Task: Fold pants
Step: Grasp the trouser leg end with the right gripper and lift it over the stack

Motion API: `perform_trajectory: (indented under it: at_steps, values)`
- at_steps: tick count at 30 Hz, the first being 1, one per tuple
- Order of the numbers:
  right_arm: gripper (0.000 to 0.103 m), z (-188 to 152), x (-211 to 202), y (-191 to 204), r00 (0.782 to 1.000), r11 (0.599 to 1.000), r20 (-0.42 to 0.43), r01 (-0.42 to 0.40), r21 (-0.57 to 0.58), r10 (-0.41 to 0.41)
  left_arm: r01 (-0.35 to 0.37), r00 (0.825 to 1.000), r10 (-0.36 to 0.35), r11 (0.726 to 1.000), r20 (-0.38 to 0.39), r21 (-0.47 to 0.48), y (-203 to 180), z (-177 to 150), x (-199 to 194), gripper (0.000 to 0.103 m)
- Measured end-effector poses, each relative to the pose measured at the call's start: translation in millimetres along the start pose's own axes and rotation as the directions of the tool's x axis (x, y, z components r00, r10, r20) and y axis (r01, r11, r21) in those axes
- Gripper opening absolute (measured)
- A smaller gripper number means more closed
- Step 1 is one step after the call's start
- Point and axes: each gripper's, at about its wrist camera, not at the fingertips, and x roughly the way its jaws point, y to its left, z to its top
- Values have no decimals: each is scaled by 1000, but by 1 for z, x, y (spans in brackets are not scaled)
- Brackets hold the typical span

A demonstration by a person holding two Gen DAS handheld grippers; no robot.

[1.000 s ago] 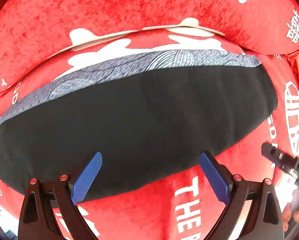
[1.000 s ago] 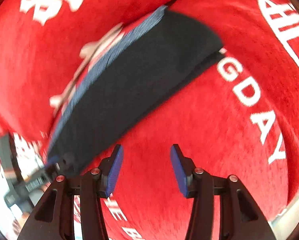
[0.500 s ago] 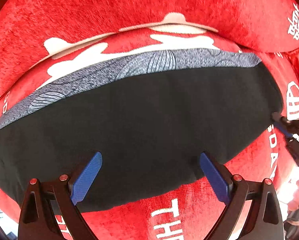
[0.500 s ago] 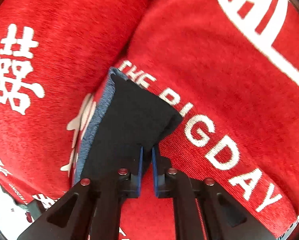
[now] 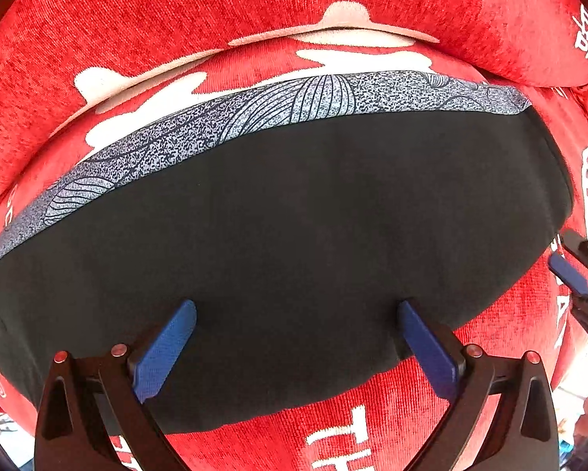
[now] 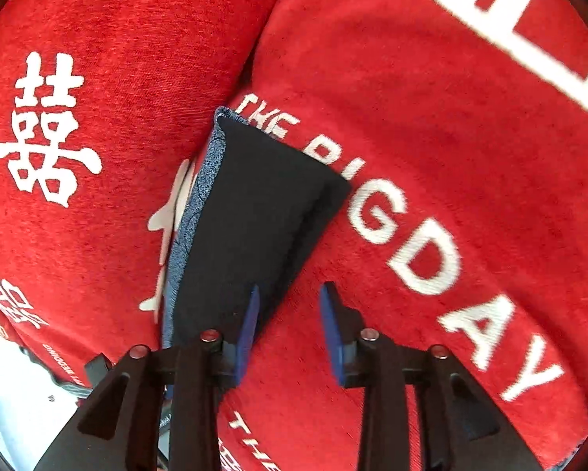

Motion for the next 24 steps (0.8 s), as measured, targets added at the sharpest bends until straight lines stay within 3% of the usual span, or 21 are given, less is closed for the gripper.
perform_trajectory:
  at_steps: [10,14,18,19,20,21,22,23,24]
  values:
    - [42,11,12,0,995,997,74,-73,11,72,3,1000,-3,1000,-1,0,2,2,3,103]
    - [57,22,25,15,991,995,97,-83,-59,89,5,1000,-5,1000,1,4,2,1,2,103]
    - [58,35,49,44,992,985,92,-71,-154,86,7,1000,-7,1000,8,15,0,-1,3,103]
    - [54,39,54,47,992,987,85,-77,-142,89,10,1000,-10,1000,4,18,1,-1,3,103]
    - [27,42,57,49,994,991,76,-67,-116,76,13,1000,-13,1000,0,16,2,0,2,101]
    - [14,44,59,50,997,996,56,-44,-84,48,16,1000,-16,1000,0,4,3,3,-2,93]
    - [14,45,59,50,997,996,45,-65,-53,68,24,1000,-23,1000,17,-11,6,5,-10,70]
    - [14,42,52,54,995,996,58,-80,-50,83,25,998,-24,1000,52,-18,6,8,-21,59]
    - [14,40,46,62,994,993,66,-82,-79,88,15,997,-13,1000,75,-17,6,12,-28,59]
